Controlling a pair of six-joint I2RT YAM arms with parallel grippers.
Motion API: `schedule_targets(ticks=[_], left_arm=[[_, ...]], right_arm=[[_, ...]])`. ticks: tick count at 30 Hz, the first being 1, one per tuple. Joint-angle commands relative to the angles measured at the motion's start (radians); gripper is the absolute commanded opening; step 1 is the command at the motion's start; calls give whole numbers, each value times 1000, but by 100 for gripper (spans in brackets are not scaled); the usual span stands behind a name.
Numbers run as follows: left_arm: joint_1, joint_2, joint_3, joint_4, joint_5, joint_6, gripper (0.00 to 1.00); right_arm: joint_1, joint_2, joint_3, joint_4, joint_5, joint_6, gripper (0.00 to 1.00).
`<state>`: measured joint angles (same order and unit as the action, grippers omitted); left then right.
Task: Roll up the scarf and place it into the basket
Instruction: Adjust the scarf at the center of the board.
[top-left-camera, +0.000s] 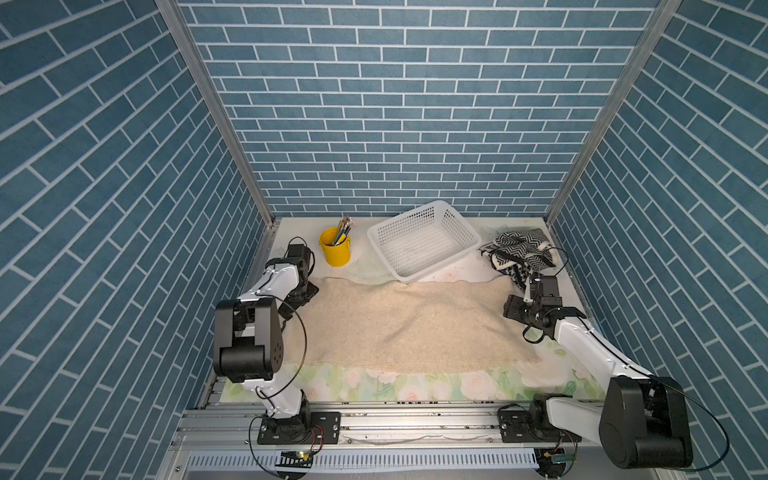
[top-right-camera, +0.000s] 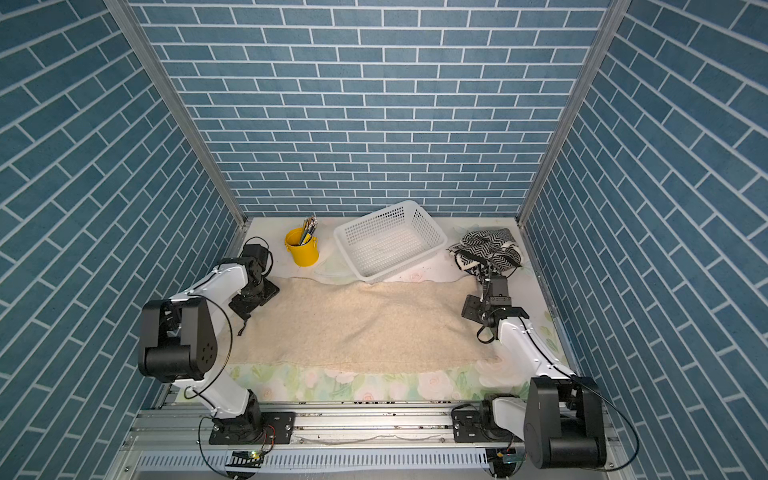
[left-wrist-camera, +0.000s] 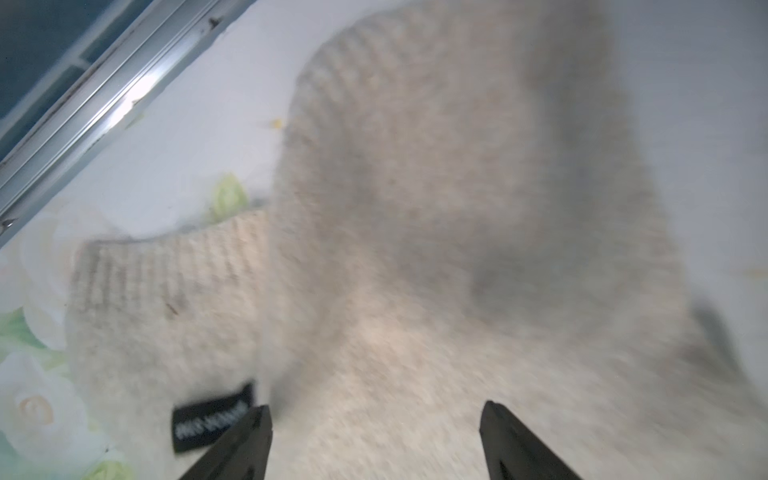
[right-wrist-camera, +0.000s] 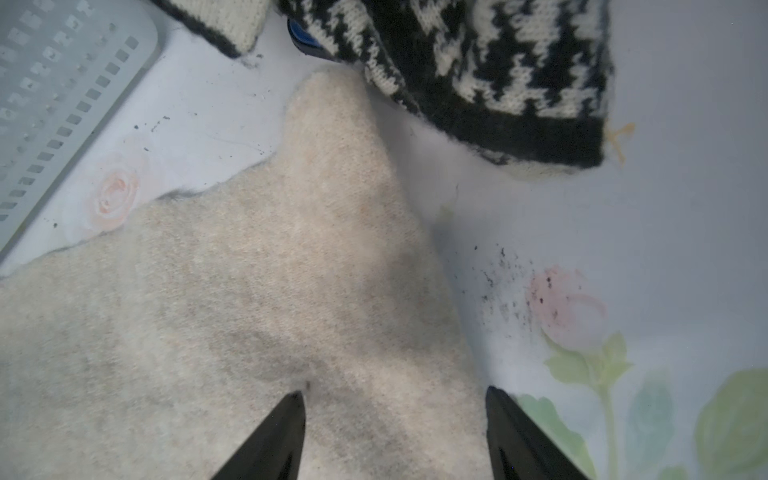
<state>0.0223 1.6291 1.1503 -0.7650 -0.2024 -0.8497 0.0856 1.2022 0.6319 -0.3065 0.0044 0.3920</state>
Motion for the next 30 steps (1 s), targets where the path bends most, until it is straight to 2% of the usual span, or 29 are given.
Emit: schedule_targets(ticks=[1, 6, 13, 14, 15, 19, 26, 30], left_arm=[[-24, -57, 36, -14, 48, 101, 85], [-68, -75, 67, -25, 125, 168, 85], [-88, -107, 63, -9, 145, 218, 85], [-88, -108, 65, -7, 151, 226, 85], [-88, -107, 63, -4, 157, 231, 85], [-88, -98, 62, 0, 164, 247, 85], [-87, -101, 56, 13, 165, 269, 86], [-87, -103, 46, 25, 185, 278, 85]], right_arm=[[4, 33, -19, 1, 18, 3, 71], [-14, 118, -20, 17, 55, 18, 72], [-32, 139, -76, 26, 58, 61, 67], [-38, 149, -84, 33, 45, 62, 63], [-44, 156, -89, 37, 39, 66, 53], [-80, 131, -104, 32, 63, 107, 1], [-198, -139, -67, -111, 284, 170, 0], [-229, -171, -49, -138, 303, 168, 0]])
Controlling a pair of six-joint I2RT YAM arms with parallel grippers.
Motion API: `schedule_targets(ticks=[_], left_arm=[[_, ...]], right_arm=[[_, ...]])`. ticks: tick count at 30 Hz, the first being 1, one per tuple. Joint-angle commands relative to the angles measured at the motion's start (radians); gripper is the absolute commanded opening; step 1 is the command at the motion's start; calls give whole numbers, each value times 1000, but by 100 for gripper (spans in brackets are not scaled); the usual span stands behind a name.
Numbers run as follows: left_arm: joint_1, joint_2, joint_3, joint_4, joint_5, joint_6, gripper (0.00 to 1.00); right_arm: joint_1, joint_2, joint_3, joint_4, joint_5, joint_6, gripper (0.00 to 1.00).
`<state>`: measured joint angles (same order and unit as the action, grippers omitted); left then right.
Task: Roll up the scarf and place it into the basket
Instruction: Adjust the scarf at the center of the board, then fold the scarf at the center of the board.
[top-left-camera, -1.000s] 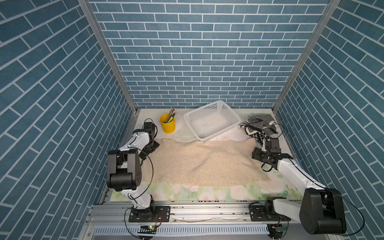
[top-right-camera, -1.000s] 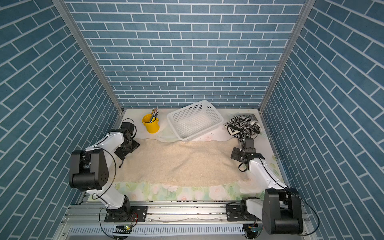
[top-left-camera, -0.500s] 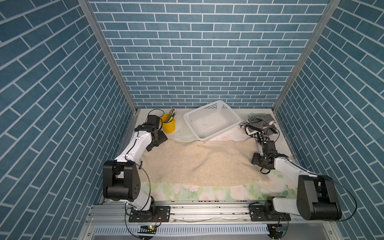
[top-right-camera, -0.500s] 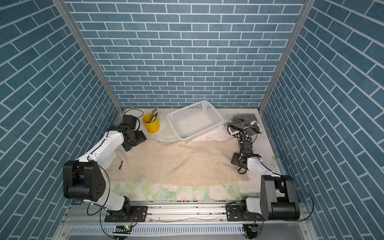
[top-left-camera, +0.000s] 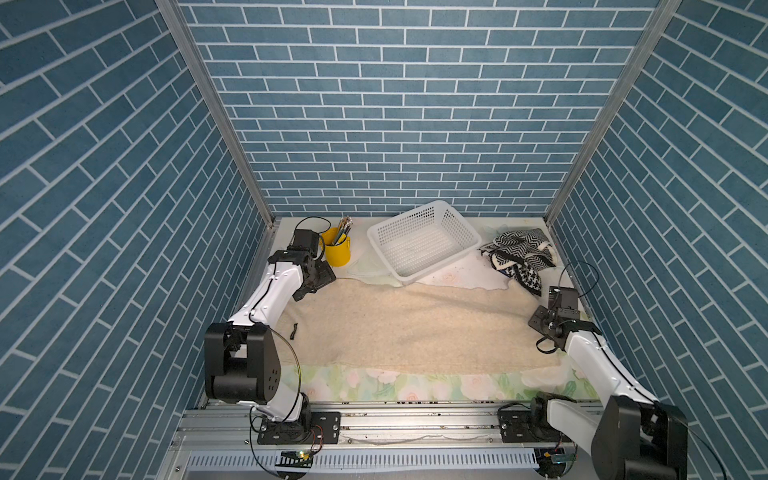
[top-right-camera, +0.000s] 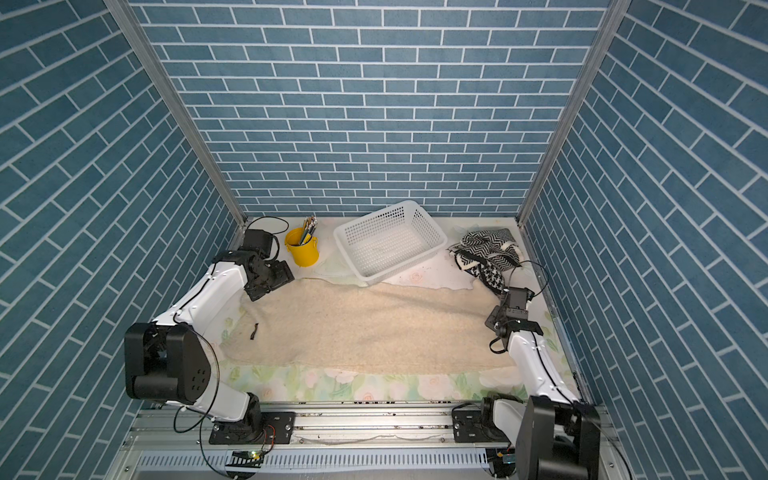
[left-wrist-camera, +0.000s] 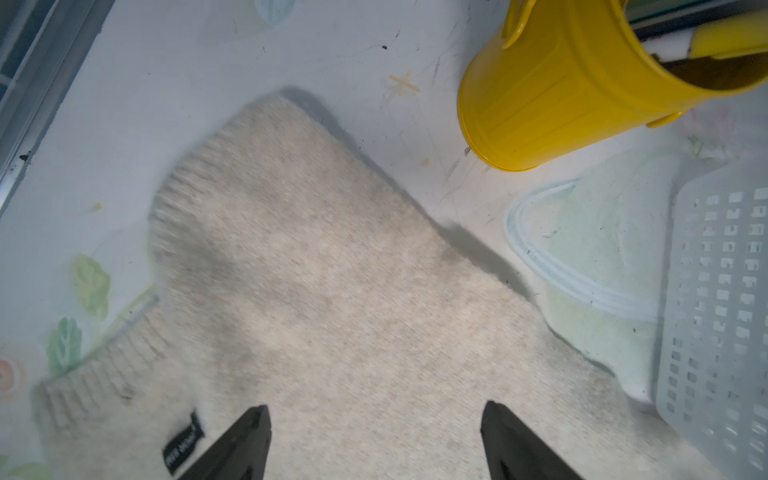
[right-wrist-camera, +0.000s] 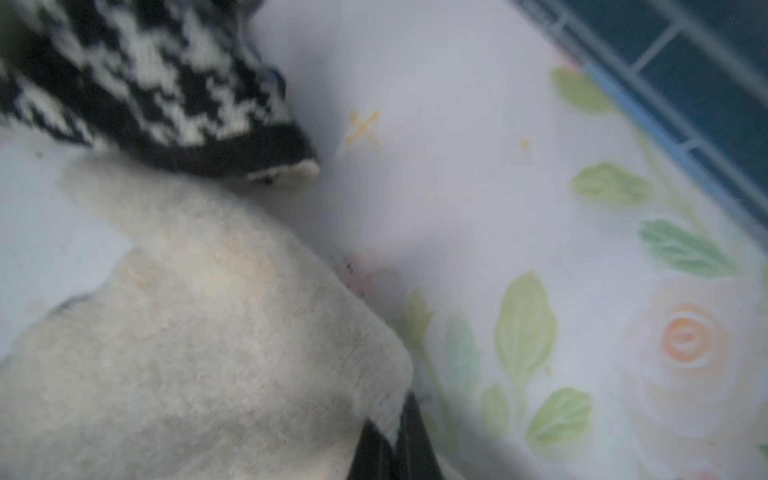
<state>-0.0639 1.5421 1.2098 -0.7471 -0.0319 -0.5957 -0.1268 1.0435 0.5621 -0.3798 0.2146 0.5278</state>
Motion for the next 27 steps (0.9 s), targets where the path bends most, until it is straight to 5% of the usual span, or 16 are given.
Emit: schedule_targets(ticks=[1, 11, 15, 17, 20, 27], left_arm=[[0, -17, -16, 6, 21, 24, 85], [-1, -56, 36, -14, 105, 67, 86], [-1, -67, 64, -27, 104, 74, 87], [-1, -71, 79, -34, 110, 79, 87], [2, -74, 114, -51, 106, 82, 87], [107, -85, 204, -94, 135, 72, 93]], right_arm=[[-20, -12, 24, -67, 93, 32, 0], [-46, -155, 191, -201, 283, 33, 0], [-44, -161, 276, -211, 129, 6, 0], [-23, -165, 290, -146, -75, -29, 0], [132, -94, 347, -112, -258, -49, 0], [676, 150, 503, 22, -370, -69, 0]])
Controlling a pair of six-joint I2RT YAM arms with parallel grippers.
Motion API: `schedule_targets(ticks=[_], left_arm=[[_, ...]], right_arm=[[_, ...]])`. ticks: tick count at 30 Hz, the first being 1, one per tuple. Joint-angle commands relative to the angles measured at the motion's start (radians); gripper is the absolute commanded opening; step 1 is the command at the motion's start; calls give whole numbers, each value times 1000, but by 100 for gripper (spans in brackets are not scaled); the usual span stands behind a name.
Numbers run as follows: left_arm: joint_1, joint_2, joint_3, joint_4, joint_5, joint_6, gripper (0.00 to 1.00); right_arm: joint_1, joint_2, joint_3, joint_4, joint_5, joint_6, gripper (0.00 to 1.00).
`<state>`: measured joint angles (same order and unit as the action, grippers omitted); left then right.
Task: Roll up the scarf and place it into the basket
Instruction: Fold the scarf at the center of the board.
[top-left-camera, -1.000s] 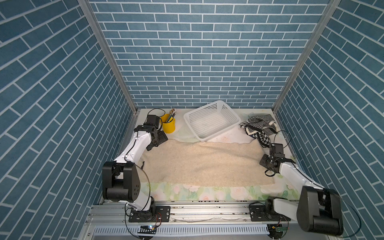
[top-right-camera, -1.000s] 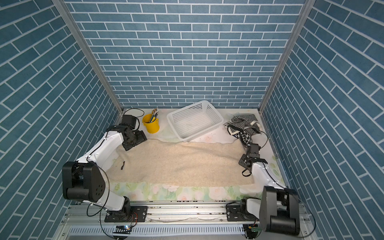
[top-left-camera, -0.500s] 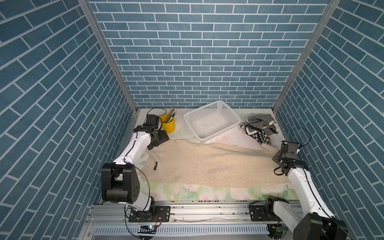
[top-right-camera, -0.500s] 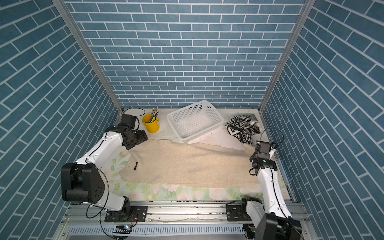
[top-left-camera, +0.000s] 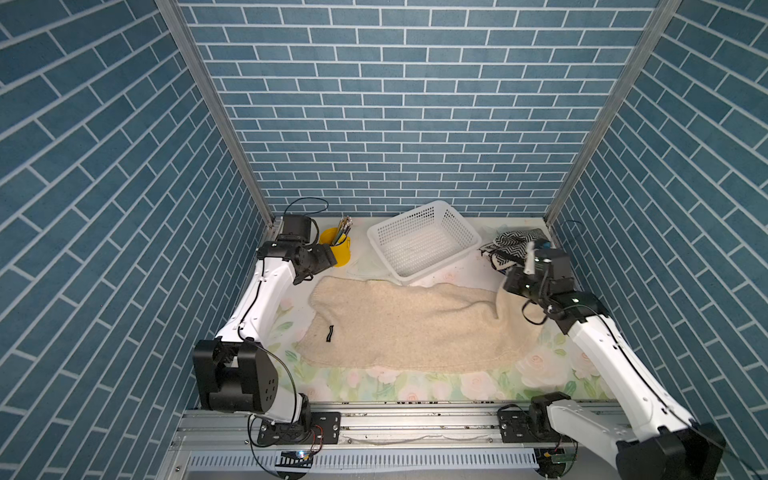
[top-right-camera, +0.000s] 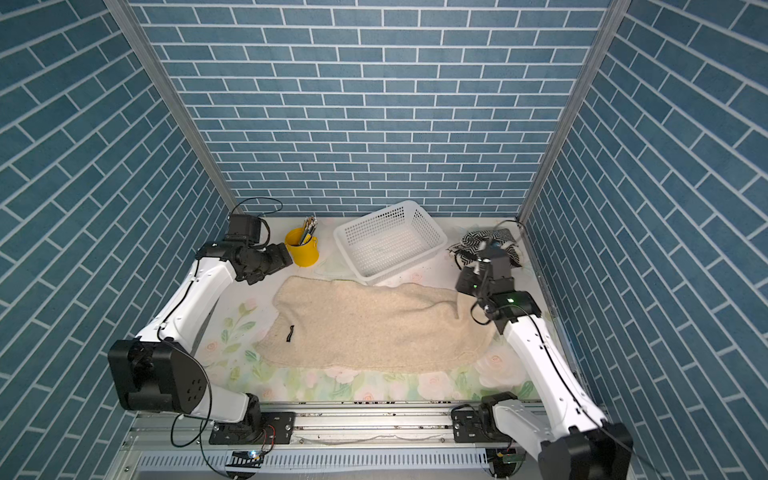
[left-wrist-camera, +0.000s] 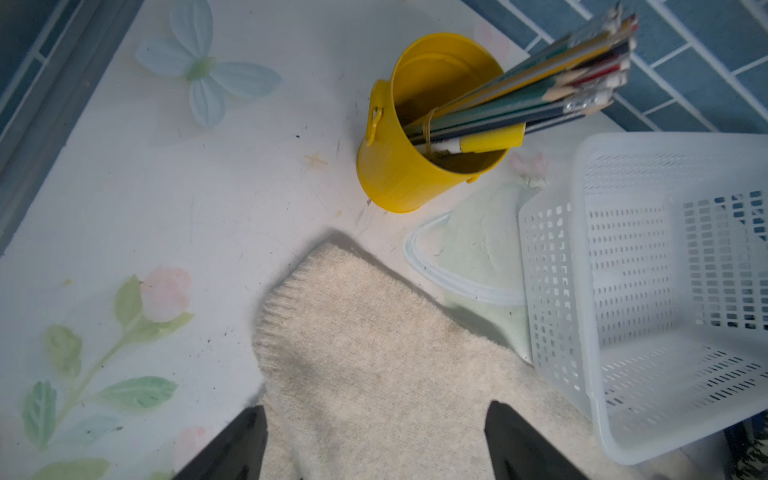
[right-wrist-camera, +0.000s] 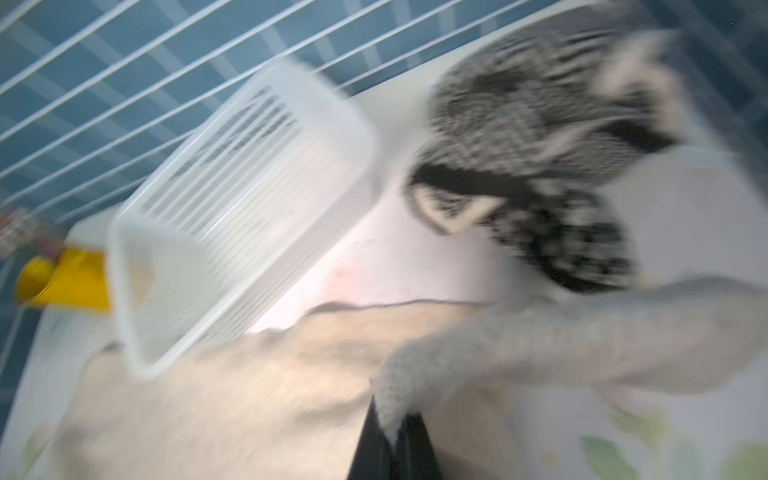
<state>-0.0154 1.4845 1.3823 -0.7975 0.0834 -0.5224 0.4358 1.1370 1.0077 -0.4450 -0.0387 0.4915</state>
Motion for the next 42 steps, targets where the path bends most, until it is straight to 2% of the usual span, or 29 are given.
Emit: schedule_targets(ticks=[1, 6, 9, 13, 18, 23, 29, 30, 33, 34, 36, 38, 42], left_arm=[[96, -34, 34, -43, 39, -3, 97], [262, -70, 51, -38, 123, -1, 100], [318, -89, 57, -38, 135, 5, 100], [376, -110, 32, -30, 157, -3, 100], [426, -116, 7, -31, 150, 10, 100], [436, -117, 7, -34, 145, 22, 100], [445, -119, -6, -28, 155, 26, 100], [444, -119, -10, -23, 158, 27, 100], [444, -116, -25, -9, 170, 22, 100], [444, -115, -33, -2, 178, 21, 100], [444, -111, -42, 8, 188, 20, 100], [444, -110, -55, 24, 203, 22, 100], [426, -96, -112, 64, 269, 44, 100]], right_arm=[[171, 101, 89, 102, -107, -31, 0], [336, 325, 237, 182, -161, -21, 0], [402, 467, 326, 236, -212, -3, 0], [488, 687, 524, 218, -277, 2, 0], [569, 908, 739, 166, -319, 27, 0], [616, 1098, 957, 94, -345, 34, 0], [638, 1286, 1205, -13, -399, 52, 0], [641, 1307, 1233, -22, -416, 52, 6], [650, 1343, 1314, -79, -417, 40, 39], [649, 1317, 1294, -82, -387, 31, 49], [638, 1207, 1152, 5, -359, 27, 68], [610, 1092, 989, 102, -366, 56, 76], [545, 831, 661, 199, -275, 70, 78]])
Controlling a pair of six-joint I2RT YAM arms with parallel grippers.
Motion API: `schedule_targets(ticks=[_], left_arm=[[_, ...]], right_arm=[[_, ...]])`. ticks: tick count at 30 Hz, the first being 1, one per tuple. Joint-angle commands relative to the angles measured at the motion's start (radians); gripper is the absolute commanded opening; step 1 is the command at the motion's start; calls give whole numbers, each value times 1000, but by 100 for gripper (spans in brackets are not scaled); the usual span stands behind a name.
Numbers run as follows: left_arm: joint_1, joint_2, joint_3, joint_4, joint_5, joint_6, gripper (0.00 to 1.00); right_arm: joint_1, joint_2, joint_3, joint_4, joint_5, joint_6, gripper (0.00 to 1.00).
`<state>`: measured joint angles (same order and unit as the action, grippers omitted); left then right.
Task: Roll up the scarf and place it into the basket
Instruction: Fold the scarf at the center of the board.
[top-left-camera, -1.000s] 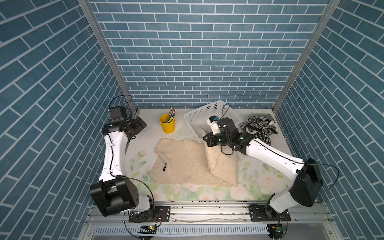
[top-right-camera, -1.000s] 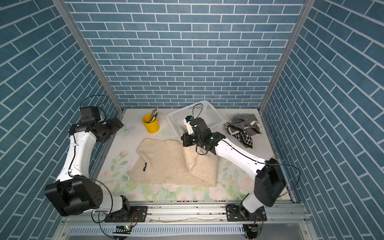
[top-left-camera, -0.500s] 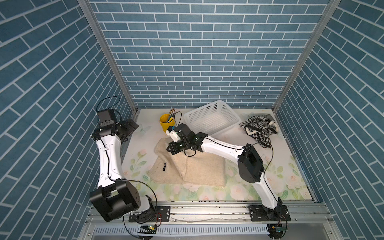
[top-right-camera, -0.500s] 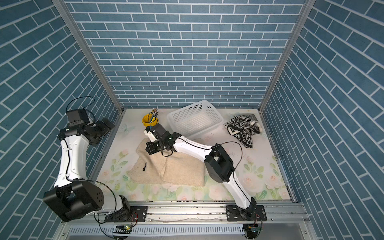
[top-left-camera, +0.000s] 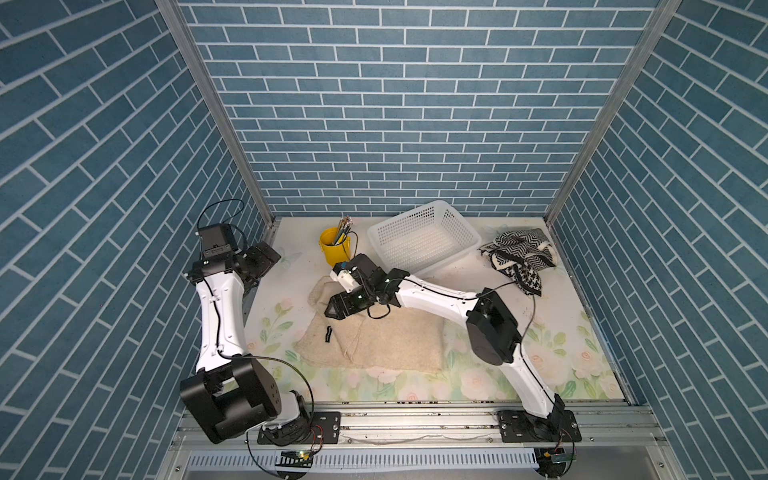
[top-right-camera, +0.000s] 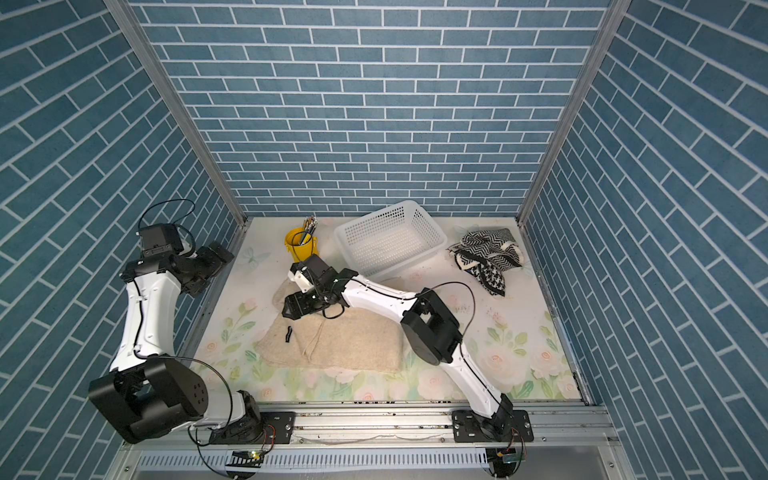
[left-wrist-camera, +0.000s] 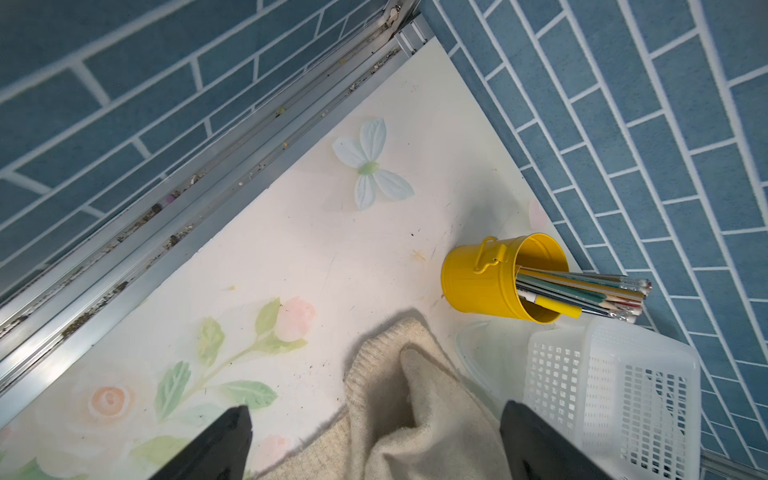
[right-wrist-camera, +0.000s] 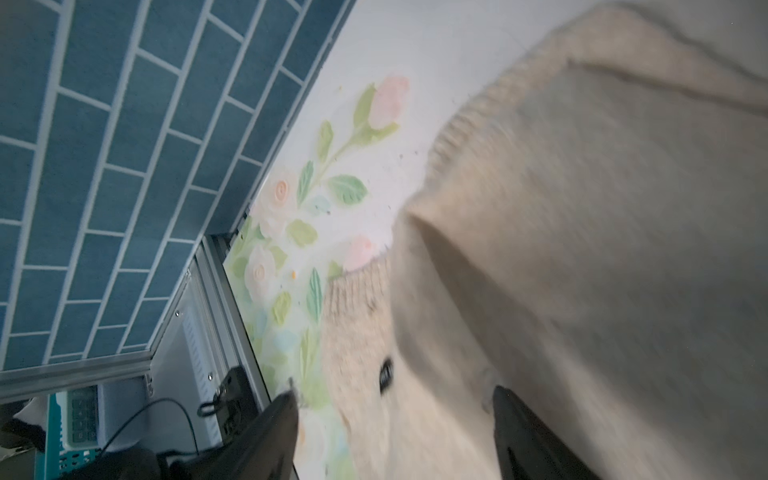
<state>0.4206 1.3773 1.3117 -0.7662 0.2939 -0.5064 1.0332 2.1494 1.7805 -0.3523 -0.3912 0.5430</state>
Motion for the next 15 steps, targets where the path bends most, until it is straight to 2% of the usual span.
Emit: schedule_targets(ticks=[1, 4, 7, 12, 15], left_arm=[[-29, 21, -61, 34, 62, 29, 100], [-112, 48, -129, 65, 54, 23, 100], [-195, 86, -186, 147, 110, -4, 100], [-310, 211, -151, 212, 154, -17, 96], [-345, 287, -131, 228, 158, -35, 93]], right_arm=[[-69, -236, -181, 113, 100, 18, 77], [-103, -350, -358, 162, 113, 20, 78], [-108, -354, -440, 211, 84, 0, 77], [-90, -300, -482, 306, 24, -16, 77], [-79, -246, -465, 328, 0, -25, 76]])
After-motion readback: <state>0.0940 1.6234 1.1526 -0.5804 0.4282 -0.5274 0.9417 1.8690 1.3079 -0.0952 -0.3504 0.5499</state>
